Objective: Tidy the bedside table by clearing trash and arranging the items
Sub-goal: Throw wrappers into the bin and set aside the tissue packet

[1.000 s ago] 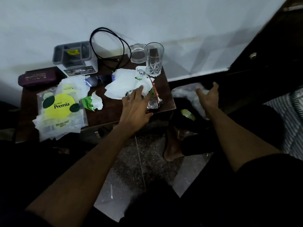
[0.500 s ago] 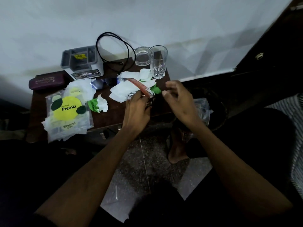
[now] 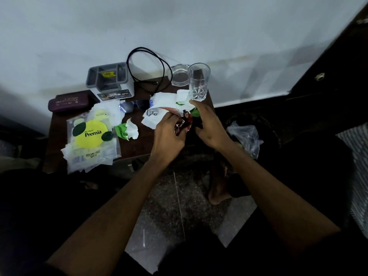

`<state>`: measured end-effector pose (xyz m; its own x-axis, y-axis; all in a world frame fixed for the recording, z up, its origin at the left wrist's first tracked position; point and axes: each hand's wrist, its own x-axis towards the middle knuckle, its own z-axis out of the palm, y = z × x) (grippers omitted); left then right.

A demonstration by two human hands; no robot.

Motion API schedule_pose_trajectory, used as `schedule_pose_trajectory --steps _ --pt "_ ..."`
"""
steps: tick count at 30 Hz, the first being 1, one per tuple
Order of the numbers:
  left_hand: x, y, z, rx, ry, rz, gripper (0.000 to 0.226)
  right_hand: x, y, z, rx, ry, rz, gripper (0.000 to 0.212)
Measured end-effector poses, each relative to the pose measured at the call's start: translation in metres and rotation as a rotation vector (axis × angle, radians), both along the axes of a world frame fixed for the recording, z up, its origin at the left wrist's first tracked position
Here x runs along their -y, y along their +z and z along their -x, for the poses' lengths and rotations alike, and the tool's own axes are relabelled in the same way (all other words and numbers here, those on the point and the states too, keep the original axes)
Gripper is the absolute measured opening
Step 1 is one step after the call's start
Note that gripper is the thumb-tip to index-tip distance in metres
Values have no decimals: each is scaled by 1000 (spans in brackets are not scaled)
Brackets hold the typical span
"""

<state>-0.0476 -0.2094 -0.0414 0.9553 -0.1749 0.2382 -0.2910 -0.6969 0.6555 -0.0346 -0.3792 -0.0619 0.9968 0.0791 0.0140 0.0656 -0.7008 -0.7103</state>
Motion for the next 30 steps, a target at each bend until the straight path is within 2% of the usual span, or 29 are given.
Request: schedule_pose_trajectory --steps 3,7,11,14,18,21,23,26,28,30 --pt "-1 -2 -1 -15 18 21 37 -4 -5 -5 11 52 98 92" --pt "-4 -5 -5 -49 47 39 38 -8 -7 -9 5 30 184 77" --pt "-6 -10 -8 -72 76 50 36 -13 -1 -8 -8 -47 85 63" --pt "-5 -9 -9 -101 105 131 34 -15 1 -9 -20 -110 8 54" --pt "-4 -9 -12 -233 149 201 35 -15 1 -5 -15 -129 -101 46" --pt "0 -7 -14 -288 168 242 28 -17 6 3 -85 -138 -257 48" --pt "3 -2 -11 -279 152 266 25 -18 13 8 -181 -170 -464 51" --pt "8 2 -7 -240 148 280 25 -16 26 16 -317 -239 -817 37" --pt "13 3 -4 -191 150 253 23 -16 31 21 -311 -264 -973 27" --pt "19 4 0 -115 135 214 22 -16 33 23 -283 -274 -1034 32"
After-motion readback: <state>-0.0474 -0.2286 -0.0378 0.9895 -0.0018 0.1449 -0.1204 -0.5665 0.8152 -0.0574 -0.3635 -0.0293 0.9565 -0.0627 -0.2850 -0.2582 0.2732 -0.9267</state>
